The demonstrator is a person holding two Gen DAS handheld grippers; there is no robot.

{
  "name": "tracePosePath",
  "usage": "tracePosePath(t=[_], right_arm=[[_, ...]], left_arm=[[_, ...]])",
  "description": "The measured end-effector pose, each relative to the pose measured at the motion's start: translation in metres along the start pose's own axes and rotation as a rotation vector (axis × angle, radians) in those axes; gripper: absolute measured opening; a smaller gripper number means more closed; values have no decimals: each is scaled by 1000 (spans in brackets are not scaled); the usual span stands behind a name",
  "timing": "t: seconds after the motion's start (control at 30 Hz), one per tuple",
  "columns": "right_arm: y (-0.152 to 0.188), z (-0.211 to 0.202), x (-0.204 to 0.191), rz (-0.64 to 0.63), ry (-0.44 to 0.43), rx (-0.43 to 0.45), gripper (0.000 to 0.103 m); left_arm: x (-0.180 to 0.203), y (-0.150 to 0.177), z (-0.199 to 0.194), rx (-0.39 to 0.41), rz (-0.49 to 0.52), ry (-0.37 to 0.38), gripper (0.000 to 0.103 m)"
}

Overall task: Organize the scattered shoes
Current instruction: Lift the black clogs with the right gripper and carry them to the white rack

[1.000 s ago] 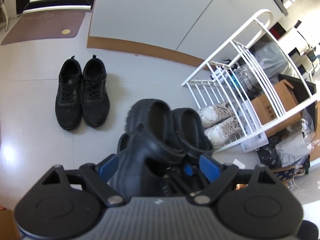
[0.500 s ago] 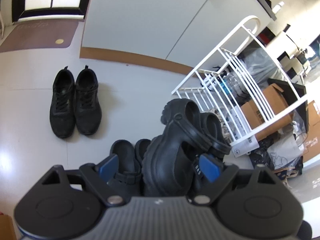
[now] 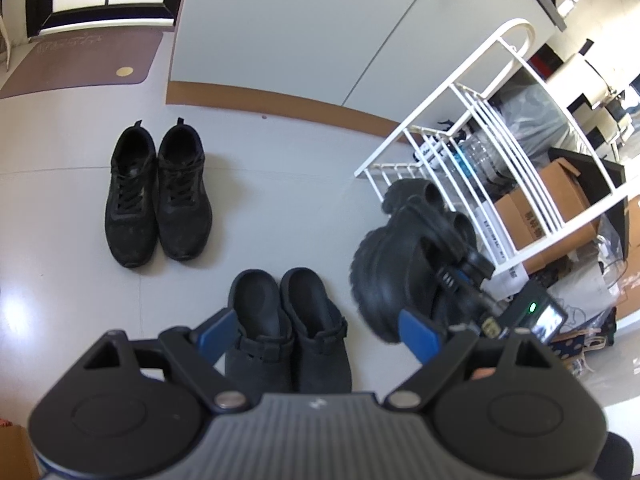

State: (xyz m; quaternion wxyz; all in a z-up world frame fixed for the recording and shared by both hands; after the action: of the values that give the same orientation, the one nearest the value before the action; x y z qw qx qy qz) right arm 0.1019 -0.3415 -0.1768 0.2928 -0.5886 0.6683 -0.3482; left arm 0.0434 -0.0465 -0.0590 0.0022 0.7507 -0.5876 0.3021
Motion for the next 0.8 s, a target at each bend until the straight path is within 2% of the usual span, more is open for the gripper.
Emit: tracePosePath(t=[0.2, 0.8], right_arm=[[-10, 23, 17, 37, 38, 13, 28], [-52, 73, 61, 72, 144, 34, 28]], left_arm=[[-15, -2, 8, -21, -27, -34, 90], [-14, -9, 24, -59, -22, -32, 90]])
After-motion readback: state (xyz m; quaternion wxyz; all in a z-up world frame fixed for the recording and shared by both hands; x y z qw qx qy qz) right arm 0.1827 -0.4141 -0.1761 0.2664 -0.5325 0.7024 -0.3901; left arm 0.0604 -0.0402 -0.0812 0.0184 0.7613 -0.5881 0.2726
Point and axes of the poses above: each gripper's, at about its wrist camera, not at the fingertips, and z roughly the way its jaws point, x to its right, y to its underside, the point moved 3 cm from there along z, roughly the way its jaws point, and after that the axes turned 11 degrees about -z, right-handed, at the moved point
